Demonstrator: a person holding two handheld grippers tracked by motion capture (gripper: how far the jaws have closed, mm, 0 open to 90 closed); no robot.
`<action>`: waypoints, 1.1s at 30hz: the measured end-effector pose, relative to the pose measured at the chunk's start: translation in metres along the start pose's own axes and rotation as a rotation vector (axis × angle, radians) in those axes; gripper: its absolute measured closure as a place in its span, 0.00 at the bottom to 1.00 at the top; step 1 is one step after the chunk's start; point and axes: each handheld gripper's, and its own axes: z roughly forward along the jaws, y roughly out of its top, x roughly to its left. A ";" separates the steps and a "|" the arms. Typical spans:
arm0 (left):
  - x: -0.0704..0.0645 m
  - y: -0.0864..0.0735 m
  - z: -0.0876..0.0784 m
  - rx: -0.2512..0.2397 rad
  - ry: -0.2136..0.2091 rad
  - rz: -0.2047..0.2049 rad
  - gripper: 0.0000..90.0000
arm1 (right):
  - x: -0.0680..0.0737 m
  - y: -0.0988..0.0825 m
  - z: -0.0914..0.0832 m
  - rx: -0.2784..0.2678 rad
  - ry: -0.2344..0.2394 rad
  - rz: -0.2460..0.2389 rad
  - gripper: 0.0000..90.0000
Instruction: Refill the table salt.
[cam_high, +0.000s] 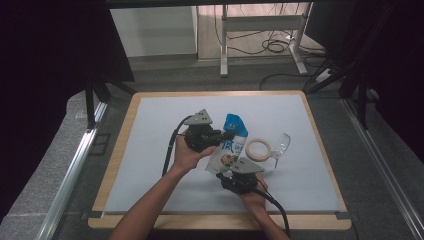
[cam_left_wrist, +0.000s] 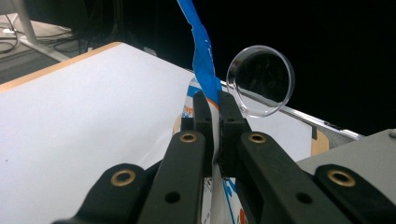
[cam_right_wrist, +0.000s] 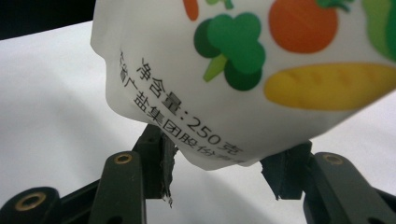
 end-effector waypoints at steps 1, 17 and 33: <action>0.000 0.000 0.001 0.002 0.001 -0.001 1.00 | 0.000 0.000 0.000 0.000 0.007 0.010 0.56; 0.007 0.006 0.014 0.048 -0.029 0.004 1.00 | 0.004 -0.001 -0.004 -0.010 -0.006 0.035 0.56; 0.009 0.009 0.026 0.075 -0.065 0.005 1.00 | 0.007 -0.003 -0.006 -0.034 -0.020 0.045 0.57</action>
